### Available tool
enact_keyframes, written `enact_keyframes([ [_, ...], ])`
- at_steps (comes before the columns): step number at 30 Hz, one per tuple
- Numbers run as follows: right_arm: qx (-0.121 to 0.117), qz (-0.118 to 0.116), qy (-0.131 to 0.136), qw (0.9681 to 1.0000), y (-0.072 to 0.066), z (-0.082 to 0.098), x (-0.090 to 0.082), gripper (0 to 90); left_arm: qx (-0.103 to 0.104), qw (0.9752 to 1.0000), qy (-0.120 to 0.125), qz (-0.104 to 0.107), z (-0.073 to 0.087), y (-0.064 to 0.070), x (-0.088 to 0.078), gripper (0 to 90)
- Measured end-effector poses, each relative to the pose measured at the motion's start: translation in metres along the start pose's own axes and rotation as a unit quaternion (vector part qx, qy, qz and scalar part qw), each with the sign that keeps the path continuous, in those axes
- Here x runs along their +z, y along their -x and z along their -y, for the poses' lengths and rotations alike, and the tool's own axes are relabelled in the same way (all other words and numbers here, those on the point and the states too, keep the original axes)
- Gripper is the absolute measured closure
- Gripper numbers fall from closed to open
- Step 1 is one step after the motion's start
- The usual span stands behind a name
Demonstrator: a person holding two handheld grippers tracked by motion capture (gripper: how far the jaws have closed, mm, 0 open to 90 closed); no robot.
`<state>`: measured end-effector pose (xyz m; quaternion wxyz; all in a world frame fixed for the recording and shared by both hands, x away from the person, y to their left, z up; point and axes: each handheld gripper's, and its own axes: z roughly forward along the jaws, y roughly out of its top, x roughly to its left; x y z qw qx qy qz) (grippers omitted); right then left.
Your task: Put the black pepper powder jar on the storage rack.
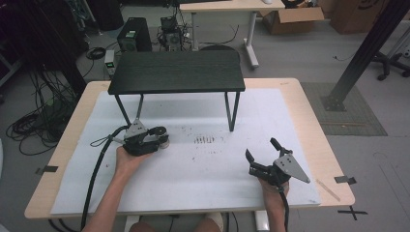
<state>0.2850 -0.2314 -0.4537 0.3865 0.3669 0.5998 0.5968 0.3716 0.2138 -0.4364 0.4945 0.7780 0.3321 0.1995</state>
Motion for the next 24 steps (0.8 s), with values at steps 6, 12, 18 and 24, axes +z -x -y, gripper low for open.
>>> enact_keyframes([
  [6, 0.000, 0.000, 0.000, 1.0000, 0.000, 0.000, 0.000, 4.6, -0.001, 1.0000, 0.001, -0.001, 0.000, 0.000, 0.000, 49.1],
  [12, 0.001, 0.000, 0.000, 1.0000, 0.000, 0.000, 0.000, 4.7, -0.003, 1.0000, 0.002, -0.002, 0.000, 0.000, 0.000, 49.1],
  [18, 0.001, 0.000, -0.001, 1.0000, 0.000, 0.000, 0.000, 4.7, 0.001, 1.0000, -0.005, -0.004, -0.002, 0.003, -0.002, 49.1],
  [24, 0.001, 0.000, -0.001, 1.0000, 0.000, 0.000, 0.000, 4.6, 0.002, 0.9999, 0.014, 0.002, -0.013, 0.008, -0.014, 49.1],
])
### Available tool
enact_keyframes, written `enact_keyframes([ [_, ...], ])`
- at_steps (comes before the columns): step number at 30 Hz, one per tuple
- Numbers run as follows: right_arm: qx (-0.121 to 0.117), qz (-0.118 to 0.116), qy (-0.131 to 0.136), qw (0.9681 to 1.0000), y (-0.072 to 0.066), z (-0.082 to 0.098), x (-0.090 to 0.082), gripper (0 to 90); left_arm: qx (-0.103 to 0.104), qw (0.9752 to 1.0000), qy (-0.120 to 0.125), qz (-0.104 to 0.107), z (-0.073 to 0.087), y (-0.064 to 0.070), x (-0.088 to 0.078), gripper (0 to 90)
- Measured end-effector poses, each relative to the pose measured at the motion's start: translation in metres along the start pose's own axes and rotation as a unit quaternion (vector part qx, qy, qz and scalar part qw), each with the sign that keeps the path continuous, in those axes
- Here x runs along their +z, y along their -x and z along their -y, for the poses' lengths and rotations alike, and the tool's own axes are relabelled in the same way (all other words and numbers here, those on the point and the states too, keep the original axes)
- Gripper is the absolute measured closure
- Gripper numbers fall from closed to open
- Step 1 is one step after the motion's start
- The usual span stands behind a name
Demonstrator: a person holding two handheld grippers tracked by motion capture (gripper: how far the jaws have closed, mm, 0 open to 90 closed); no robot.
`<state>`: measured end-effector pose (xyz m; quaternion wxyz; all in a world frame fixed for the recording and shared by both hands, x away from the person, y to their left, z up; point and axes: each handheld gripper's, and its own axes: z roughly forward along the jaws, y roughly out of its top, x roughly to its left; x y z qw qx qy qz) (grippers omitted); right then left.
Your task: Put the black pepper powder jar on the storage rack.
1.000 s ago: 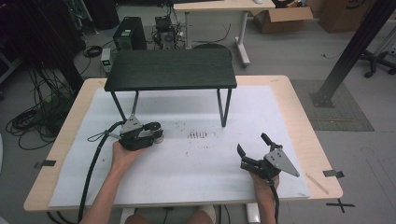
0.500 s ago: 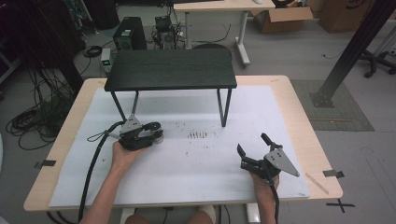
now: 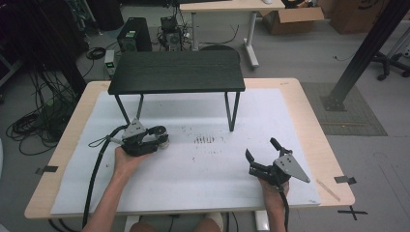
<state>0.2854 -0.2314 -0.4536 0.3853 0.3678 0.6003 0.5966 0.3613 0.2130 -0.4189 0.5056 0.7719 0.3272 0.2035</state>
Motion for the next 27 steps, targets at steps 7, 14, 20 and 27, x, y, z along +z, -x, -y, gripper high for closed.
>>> enact_keyframes([
  [7, 0.000, 0.000, 0.001, 1.0000, 0.000, 0.000, 0.000, 4.7, -0.012, 0.9998, 0.017, 0.003, -0.011, 0.001, -0.014, 49.1],
  [14, -0.001, 0.001, 0.002, 1.0000, 0.000, 0.000, 0.000, 4.7, 0.006, 0.9999, 0.015, 0.003, -0.032, 0.006, -0.028, 49.2],
  [20, -0.001, 0.001, 0.003, 1.0000, 0.000, 0.000, 0.000, 4.7, 0.018, 0.9997, 0.017, 0.008, -0.056, 0.013, -0.038, 49.2],
  [27, 0.000, 0.001, 0.003, 1.0000, 0.000, 0.000, 0.000, 4.8, 0.030, 0.9992, 0.021, 0.016, -0.077, 0.018, -0.043, 49.1],
])
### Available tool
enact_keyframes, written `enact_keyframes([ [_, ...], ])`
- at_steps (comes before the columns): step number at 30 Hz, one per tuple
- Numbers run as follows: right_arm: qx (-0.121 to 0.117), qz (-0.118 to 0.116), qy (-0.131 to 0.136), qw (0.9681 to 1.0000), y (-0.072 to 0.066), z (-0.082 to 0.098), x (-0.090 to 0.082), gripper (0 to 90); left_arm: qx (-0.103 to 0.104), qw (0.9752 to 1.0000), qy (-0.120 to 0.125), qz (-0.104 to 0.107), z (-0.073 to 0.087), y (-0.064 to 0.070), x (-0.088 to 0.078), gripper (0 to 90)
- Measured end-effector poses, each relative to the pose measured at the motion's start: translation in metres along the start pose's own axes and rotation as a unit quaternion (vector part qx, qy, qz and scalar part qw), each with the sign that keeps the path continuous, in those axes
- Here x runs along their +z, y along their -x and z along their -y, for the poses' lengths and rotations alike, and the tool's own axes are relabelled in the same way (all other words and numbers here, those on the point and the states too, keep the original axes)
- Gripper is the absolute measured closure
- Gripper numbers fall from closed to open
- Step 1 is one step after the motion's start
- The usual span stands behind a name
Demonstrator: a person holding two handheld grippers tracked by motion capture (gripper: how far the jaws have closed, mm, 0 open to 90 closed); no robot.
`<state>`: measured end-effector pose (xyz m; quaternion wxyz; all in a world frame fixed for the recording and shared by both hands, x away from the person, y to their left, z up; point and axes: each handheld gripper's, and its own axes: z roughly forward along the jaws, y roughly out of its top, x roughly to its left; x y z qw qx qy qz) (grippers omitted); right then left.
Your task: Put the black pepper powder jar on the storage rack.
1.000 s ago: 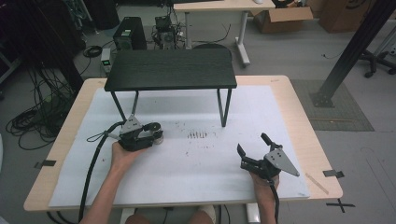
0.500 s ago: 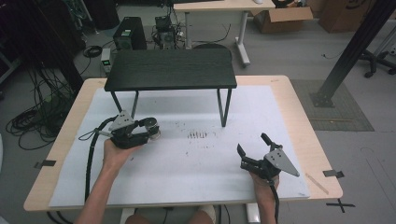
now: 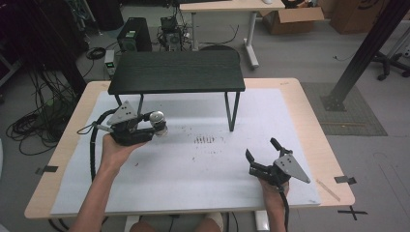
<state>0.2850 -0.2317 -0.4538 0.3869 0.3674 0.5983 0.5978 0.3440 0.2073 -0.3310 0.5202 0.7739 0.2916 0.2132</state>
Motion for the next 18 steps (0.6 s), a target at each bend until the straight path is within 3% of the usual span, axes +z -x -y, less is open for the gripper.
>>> enact_keyframes([
  [18, 0.001, 0.000, 0.000, 1.0000, 0.000, 0.000, 0.000, 4.8, 0.013, 0.9996, 0.003, 0.025, -0.069, -0.001, -0.008, 49.1],
])
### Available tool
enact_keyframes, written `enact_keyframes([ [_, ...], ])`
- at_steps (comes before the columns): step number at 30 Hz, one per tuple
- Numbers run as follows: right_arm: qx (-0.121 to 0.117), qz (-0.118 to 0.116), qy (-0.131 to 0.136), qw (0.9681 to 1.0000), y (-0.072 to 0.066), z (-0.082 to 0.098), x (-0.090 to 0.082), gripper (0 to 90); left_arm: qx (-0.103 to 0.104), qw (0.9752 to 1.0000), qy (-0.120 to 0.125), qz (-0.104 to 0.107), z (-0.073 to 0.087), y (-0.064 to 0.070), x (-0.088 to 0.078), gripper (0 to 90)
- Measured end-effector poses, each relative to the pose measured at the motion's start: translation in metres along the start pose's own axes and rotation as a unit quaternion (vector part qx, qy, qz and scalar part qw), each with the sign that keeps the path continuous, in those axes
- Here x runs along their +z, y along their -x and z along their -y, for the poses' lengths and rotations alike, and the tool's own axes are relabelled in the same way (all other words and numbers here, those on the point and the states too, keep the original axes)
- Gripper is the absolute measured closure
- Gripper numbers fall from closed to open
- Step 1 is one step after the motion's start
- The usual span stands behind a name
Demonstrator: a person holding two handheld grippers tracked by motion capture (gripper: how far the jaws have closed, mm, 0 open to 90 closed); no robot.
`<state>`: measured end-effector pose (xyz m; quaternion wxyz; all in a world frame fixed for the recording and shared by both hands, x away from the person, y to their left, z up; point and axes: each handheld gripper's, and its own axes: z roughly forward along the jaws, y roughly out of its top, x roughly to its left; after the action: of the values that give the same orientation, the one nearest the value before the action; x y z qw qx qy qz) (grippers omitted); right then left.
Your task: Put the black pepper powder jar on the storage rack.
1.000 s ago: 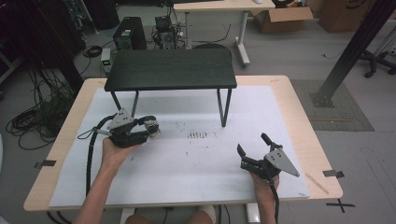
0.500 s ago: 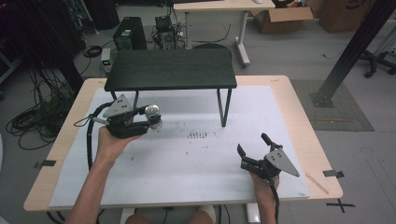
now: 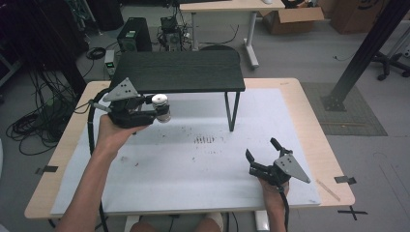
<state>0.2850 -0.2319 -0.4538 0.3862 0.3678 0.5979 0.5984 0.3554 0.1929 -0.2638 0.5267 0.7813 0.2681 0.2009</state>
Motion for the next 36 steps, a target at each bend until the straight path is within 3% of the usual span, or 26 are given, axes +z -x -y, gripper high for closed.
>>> enact_keyframes([
  [22, 0.003, 0.000, -0.001, 1.0000, 0.001, 0.000, 0.000, 4.7, 0.019, 0.9996, -0.004, 0.019, -0.072, -0.015, 0.021, 49.2],
  [28, 0.001, 0.000, 0.000, 1.0000, 0.001, 0.000, 0.001, 4.7, 0.014, 0.9997, -0.003, 0.022, -0.093, -0.026, 0.036, 49.1],
  [36, 0.001, -0.001, -0.001, 1.0000, 0.001, 0.000, 0.001, 4.7, 0.006, 0.9998, -0.008, 0.015, -0.104, -0.037, 0.059, 49.1],
])
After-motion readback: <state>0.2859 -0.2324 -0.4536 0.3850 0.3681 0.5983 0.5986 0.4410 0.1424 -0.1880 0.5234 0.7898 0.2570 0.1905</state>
